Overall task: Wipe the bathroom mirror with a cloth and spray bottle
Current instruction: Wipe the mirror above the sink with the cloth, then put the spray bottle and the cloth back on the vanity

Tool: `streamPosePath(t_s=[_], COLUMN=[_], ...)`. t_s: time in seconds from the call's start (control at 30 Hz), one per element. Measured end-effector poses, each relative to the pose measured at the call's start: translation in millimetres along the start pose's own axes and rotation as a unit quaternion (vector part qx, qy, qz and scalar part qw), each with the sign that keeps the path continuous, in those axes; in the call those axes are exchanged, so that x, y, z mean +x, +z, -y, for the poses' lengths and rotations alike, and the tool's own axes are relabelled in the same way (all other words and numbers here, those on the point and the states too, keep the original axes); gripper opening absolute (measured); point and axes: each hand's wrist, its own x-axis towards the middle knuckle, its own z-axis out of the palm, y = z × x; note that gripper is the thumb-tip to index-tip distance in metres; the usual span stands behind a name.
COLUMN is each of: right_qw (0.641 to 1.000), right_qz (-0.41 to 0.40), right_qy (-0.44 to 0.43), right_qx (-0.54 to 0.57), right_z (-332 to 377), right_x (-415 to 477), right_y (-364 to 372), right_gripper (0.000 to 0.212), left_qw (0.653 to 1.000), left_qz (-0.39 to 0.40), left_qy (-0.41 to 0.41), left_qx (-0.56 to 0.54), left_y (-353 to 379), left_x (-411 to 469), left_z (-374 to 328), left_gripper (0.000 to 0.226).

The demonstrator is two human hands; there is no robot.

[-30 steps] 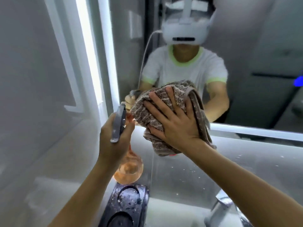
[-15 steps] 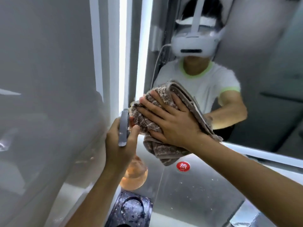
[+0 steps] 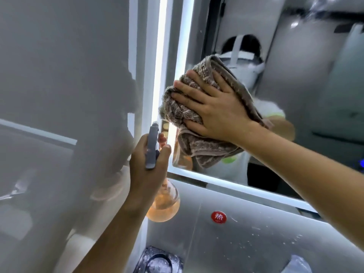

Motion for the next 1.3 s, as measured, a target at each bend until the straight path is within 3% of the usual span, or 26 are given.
streamPosePath(t_s=[0.1,0.37,0.73,0.9,1.07,1.1,1.3], right_qw=[0.999,0.997,0.986,0.978,0.932,0.925,0.898], right_qz=[-0.005,0.055,0.141,0.193,0.216,0.216,0.242], right_qy=[0.044,-0.006,-0.054,0.053,0.273,0.296,0.342], right_qx=[0.018,0.045,0.076,0.058,0.096,0.102,0.133], right_z=[20.8,70.4,51.8,20.6,9.0,3.8,-30.6], right_x=[-12.3,-82.5,-198.2,-285.7,-324.5,-331.4,-384.8], right_y=[7.7,27.6,5.9,-37.3,-103.5,-118.0,-200.3], right_gripper=[0.057,0.055,0.045,0.042,0.045,0.047,0.052], left_qw=[1.0,0.998,0.993,0.989,0.986,0.986,0.983], left_qz=[0.008,0.023,0.096,0.133,0.165,0.164,0.179], left_qy=[-0.006,-0.045,-0.05,-0.048,-0.025,-0.024,-0.039], left_qx=[0.006,0.049,0.049,0.031,0.013,0.012,-0.007], left_y=[-2.2,-10.6,23.0,53.7,94.2,103.2,154.8], left_x=[-12.6,-52.6,-102.2,-129.8,-173.1,-182.2,-244.8], left_z=[7.0,25.9,10.7,-21.1,-77.1,-90.0,-160.4], left_gripper=[0.017,0.004,0.024,0.018,0.0,0.005,0.01])
